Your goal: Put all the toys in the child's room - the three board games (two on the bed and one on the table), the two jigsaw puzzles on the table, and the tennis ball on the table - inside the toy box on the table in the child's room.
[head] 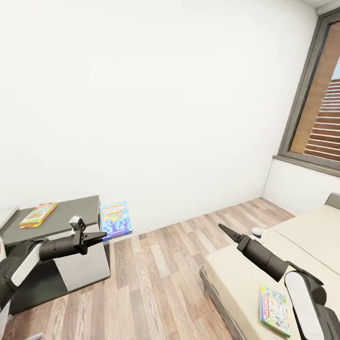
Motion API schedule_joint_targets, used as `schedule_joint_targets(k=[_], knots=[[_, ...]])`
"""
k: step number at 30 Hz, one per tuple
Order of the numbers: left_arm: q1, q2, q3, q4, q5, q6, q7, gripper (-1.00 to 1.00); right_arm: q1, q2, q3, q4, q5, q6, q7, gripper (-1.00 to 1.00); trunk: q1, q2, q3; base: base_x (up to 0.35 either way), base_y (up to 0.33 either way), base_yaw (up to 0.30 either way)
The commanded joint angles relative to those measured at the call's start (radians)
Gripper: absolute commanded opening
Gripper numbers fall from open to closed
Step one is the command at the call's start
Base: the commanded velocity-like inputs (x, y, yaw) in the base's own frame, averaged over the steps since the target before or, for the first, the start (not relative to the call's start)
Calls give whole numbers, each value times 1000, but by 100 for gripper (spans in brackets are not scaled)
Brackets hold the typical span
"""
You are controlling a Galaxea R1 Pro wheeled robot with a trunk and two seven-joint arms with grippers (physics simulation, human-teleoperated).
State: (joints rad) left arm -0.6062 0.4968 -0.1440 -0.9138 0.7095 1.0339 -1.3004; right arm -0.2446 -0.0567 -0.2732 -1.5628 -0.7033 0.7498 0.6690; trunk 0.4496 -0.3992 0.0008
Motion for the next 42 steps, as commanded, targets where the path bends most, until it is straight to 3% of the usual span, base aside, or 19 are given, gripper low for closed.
schedule_joint_targets(k=[1,42], knots=[[-1,0,-3,1,7,9,-3,-100,0,0,-1,0,-3,6,1,100,0,-1,0,0,0,291],[-1,2,-3,3,11,11,-2,-100,0,0,0,0,-6,6,-14,100,0,-1,0,0,0,291]])
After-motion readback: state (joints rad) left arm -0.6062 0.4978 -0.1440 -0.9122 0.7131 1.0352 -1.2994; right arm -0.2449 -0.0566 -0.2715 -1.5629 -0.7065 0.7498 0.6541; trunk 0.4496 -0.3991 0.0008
